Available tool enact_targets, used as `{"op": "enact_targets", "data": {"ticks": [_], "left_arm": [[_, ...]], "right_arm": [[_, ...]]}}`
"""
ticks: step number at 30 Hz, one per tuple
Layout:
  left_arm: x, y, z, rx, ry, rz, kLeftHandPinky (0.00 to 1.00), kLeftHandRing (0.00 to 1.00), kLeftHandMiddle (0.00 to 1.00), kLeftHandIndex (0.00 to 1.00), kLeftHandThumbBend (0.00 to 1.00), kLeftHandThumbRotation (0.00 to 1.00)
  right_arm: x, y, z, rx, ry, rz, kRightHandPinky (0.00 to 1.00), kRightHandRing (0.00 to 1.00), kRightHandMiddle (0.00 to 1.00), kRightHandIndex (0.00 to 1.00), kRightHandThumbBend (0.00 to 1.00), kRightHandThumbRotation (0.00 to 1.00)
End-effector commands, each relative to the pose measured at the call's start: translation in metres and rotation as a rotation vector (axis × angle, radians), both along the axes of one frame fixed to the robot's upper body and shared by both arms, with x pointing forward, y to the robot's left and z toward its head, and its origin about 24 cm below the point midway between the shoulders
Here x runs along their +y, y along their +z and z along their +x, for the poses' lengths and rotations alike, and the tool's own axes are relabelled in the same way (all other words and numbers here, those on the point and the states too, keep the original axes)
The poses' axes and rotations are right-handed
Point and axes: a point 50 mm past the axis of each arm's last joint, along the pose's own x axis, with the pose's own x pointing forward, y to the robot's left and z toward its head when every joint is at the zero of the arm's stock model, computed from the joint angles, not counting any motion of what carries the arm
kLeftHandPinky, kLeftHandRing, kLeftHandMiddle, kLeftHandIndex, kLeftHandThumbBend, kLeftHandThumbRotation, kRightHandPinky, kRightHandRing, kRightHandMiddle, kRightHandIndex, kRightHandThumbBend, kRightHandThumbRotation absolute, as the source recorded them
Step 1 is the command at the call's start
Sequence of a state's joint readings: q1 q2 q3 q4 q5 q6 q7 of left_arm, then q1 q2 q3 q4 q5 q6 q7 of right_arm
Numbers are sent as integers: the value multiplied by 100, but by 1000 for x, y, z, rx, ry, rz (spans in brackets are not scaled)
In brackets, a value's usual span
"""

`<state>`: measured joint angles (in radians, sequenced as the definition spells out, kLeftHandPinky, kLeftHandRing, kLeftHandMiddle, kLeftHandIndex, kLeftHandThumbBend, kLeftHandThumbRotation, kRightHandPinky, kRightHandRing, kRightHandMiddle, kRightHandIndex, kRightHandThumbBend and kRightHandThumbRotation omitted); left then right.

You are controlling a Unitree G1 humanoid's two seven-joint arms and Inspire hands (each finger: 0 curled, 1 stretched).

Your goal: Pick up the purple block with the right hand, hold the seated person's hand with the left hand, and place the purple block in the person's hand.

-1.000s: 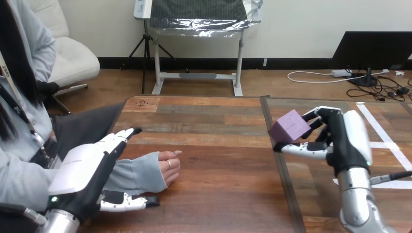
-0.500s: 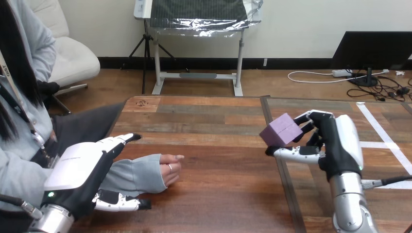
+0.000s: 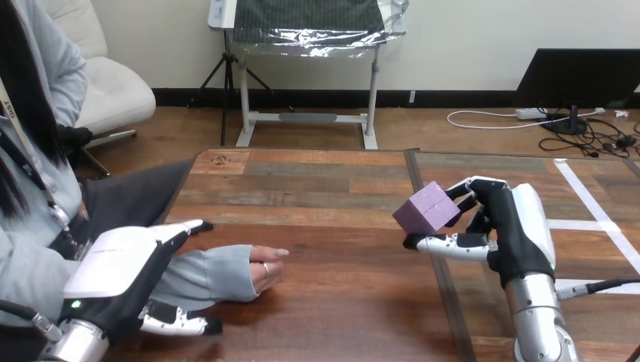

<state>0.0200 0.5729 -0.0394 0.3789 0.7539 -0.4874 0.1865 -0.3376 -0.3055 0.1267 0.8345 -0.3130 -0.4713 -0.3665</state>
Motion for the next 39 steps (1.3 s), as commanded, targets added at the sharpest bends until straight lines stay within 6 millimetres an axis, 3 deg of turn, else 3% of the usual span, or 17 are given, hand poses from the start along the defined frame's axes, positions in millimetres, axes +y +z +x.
{"op": "enact_targets", "data": {"ticks": [1, 26, 39], "left_arm": [[2, 17, 18, -78, -17, 43, 78, 82, 81, 82, 100, 32], [13, 8, 21, -58, -17, 111, 72, 76, 73, 76, 100, 25], [16, 3, 24, -70, -31, 126, 67, 67, 67, 69, 100, 24]], "right_arm": [[8, 22, 10, -101, 19, 42, 8, 12, 18, 24, 39, 0], [14, 23, -1, -94, 34, 55, 9, 13, 19, 25, 39, 0], [17, 24, -4, -102, 44, 65, 8, 12, 18, 24, 39, 0]]}}
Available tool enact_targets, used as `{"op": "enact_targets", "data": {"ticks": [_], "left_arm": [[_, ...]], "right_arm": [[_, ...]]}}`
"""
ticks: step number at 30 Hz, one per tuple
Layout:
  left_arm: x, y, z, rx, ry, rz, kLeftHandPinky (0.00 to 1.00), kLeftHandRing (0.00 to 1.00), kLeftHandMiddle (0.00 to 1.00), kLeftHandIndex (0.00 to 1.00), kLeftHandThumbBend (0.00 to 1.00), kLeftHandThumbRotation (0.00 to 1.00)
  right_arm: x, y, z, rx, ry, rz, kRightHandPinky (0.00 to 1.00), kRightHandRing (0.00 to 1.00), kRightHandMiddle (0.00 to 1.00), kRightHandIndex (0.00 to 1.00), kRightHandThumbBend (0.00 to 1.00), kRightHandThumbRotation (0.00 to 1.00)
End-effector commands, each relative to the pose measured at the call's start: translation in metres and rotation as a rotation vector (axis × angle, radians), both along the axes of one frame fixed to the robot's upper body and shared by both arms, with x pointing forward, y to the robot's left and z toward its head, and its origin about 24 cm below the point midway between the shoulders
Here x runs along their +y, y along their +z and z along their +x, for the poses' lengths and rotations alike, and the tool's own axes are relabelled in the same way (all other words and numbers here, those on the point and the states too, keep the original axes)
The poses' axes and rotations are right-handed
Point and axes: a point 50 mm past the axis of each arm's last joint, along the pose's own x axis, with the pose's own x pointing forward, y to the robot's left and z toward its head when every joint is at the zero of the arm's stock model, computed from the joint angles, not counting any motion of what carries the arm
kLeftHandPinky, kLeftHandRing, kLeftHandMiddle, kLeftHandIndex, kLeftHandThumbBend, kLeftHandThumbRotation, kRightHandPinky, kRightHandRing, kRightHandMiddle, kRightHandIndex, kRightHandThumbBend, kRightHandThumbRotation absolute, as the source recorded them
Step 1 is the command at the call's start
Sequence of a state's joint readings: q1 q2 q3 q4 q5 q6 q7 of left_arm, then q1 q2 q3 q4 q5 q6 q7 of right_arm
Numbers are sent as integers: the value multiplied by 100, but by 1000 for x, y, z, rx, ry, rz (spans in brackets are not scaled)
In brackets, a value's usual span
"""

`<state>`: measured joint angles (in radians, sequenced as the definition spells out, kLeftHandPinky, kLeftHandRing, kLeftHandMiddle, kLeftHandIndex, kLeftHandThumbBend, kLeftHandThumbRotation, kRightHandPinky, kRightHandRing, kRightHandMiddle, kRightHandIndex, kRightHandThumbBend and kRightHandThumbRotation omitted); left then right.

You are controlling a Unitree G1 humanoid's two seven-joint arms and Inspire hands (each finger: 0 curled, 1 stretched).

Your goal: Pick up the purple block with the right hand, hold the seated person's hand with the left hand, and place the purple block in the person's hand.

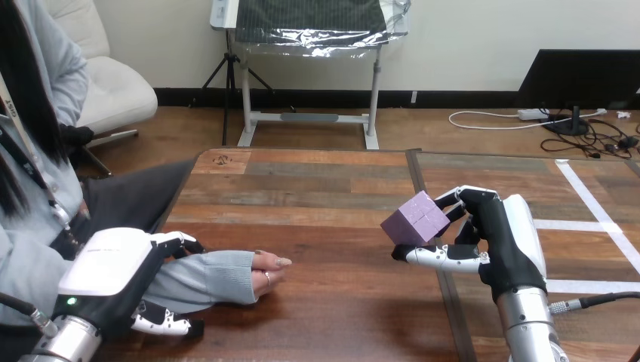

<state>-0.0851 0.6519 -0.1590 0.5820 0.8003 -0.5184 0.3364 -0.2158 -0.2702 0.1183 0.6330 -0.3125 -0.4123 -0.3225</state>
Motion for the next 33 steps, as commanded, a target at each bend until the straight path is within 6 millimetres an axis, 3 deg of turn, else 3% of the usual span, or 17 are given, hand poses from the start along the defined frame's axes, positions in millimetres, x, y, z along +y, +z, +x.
{"op": "enact_targets", "data": {"ticks": [1, 12, 33], "left_arm": [[2, 14, 16, -65, -23, 25, 66, 66, 66, 68, 100, 23], [4, 9, 18, -64, -2, 13, 50, 52, 56, 61, 100, 18], [4, 7, 22, -96, -7, -7, 38, 39, 44, 46, 98, 7]], "right_arm": [[3, 24, 12, -101, 8, 24, 8, 12, 18, 24, 39, 0], [4, 24, 10, -92, 16, 37, 8, 12, 18, 24, 39, 0], [6, 24, 8, -82, 15, 53, 8, 13, 19, 24, 39, 0]]}}
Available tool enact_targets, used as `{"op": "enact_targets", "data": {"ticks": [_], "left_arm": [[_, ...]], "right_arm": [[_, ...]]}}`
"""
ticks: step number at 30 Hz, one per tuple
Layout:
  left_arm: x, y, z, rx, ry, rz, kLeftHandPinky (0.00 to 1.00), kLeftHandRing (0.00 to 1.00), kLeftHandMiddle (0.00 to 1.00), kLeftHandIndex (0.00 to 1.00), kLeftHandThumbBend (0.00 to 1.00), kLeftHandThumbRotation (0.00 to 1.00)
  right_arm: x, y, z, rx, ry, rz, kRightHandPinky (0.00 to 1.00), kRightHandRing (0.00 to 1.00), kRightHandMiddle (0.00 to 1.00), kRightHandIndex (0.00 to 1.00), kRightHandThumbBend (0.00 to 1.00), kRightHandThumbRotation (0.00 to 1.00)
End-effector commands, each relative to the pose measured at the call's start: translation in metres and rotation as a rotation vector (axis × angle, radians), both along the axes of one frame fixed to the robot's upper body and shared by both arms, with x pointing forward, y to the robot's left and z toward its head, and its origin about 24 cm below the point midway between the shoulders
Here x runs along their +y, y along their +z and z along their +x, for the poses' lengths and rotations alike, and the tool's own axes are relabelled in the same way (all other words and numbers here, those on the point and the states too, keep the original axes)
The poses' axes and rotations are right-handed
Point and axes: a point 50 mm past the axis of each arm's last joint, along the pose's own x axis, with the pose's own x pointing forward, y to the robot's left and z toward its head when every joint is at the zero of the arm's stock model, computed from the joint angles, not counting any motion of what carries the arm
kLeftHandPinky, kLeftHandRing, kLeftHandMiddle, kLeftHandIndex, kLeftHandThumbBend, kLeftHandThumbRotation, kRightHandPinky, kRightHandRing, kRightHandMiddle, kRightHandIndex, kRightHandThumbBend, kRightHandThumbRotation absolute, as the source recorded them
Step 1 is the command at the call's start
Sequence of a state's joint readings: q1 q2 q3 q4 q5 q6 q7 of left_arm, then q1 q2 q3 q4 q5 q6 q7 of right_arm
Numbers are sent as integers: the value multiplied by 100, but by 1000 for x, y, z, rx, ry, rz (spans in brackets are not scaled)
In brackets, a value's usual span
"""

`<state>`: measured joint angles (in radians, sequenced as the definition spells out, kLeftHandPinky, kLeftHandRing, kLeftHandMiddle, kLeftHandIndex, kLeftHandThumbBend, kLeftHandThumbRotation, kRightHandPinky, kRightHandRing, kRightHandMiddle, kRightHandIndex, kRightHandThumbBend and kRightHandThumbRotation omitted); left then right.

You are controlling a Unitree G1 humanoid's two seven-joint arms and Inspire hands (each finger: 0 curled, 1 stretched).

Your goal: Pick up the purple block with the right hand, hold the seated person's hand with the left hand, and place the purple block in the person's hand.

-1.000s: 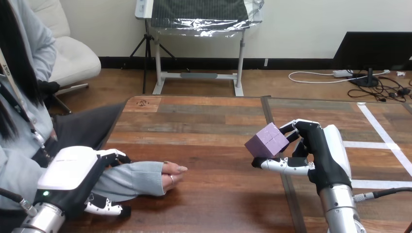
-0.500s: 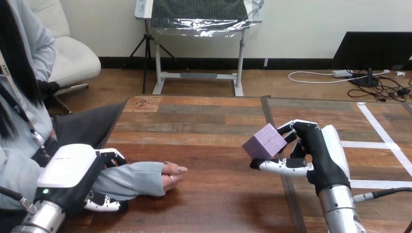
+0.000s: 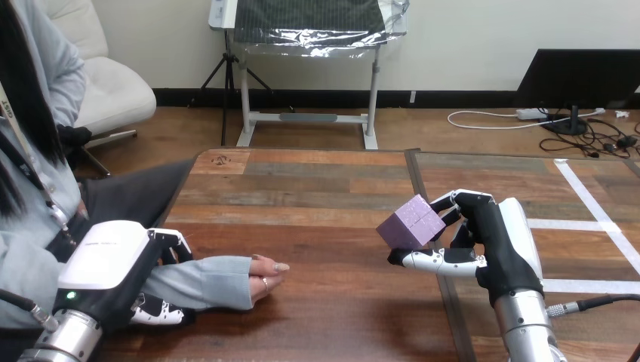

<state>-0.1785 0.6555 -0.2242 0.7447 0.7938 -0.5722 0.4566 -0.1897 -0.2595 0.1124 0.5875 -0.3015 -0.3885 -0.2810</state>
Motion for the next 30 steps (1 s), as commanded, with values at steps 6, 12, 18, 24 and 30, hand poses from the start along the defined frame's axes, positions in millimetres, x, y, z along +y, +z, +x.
{"op": "enact_targets", "data": {"ticks": [6, 12, 18, 24, 30], "left_arm": [[-1, 11, 14, -61, -18, 3, 35, 36, 41, 43, 97, 3], [-3, 11, 14, -60, -22, -8, 33, 33, 38, 40, 95, 1], [-5, 12, 15, -56, -28, -20, 32, 32, 36, 37, 93, 0], [-7, 13, 16, -61, -36, -31, 30, 30, 35, 35, 92, 0], [-9, 14, 16, -70, -47, -34, 28, 29, 33, 33, 91, 0]], "right_arm": [[4, 24, 11, -101, -3, 35, 8, 12, 18, 24, 39, 0], [5, 24, 11, -101, 3, 41, 8, 12, 18, 24, 38, 0], [6, 24, 11, -100, 4, 47, 8, 12, 18, 24, 38, 0], [7, 24, 11, -100, 7, 42, 8, 13, 19, 24, 38, 1], [9, 23, 11, -103, 18, 51, 8, 12, 19, 24, 38, 1]]}}
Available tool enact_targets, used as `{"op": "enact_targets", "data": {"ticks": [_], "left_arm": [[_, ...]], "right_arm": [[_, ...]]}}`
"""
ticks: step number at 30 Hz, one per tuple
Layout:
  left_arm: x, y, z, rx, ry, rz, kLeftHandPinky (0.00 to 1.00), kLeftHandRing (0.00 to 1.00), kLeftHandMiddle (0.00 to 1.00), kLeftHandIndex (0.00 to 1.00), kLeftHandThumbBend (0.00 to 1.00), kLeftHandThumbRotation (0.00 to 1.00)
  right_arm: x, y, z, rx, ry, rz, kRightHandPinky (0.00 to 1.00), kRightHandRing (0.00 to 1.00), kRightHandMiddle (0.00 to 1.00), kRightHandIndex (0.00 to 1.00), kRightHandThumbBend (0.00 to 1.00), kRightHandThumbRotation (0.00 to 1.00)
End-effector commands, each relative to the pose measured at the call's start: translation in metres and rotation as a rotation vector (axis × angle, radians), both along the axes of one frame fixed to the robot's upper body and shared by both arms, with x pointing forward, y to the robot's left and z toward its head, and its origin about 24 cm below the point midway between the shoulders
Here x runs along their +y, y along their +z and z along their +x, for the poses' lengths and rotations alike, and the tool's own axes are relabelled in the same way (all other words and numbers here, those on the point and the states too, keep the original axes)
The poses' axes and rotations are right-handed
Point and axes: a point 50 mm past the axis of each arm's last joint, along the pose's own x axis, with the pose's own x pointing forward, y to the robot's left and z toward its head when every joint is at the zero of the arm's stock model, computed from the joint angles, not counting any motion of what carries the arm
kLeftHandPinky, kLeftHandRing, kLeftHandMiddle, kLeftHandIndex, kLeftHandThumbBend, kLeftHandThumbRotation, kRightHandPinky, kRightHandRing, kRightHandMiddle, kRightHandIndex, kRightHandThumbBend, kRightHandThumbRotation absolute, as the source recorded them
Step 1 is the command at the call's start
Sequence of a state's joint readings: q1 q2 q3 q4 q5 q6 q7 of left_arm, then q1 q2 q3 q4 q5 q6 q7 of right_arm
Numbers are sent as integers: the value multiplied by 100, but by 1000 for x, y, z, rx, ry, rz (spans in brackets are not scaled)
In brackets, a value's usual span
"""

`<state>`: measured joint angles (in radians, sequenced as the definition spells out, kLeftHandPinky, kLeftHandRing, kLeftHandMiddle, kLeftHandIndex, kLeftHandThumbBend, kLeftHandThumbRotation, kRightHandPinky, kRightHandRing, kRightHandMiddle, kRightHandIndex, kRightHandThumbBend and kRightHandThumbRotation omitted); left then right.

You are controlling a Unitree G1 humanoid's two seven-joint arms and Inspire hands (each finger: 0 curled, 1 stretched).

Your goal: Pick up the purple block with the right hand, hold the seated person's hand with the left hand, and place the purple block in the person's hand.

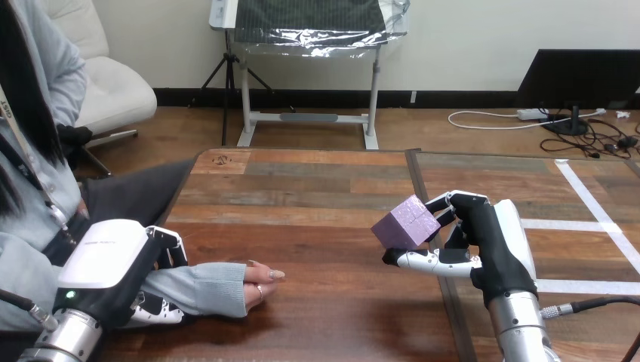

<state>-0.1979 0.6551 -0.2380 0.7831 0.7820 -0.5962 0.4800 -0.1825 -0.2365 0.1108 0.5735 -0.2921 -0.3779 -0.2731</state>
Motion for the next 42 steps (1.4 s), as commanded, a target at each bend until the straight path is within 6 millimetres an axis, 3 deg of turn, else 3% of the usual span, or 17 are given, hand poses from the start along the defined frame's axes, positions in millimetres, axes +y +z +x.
{"op": "enact_targets", "data": {"ticks": [1, 31, 35, 42], "left_arm": [[-10, 15, 15, -64, -48, -15, 28, 28, 33, 33, 91, 0], [-28, 33, 19, -180, -114, -65, 23, 25, 29, 30, 89, 1], [-38, 48, 22, -235, -164, -95, 23, 25, 29, 30, 85, 4], [-44, 58, 23, -257, -185, -116, 22, 24, 29, 30, 84, 6]], "right_arm": [[3, 24, 12, -111, 15, 22, 8, 12, 19, 24, 38, 1], [17, 20, 13, -90, 50, 34, 8, 13, 19, 23, 39, 0], [28, 20, 12, -79, 79, 30, 12, 15, 21, 25, 38, 2], [36, 20, 12, -64, 97, 37, 12, 15, 22, 25, 37, 6]]}}
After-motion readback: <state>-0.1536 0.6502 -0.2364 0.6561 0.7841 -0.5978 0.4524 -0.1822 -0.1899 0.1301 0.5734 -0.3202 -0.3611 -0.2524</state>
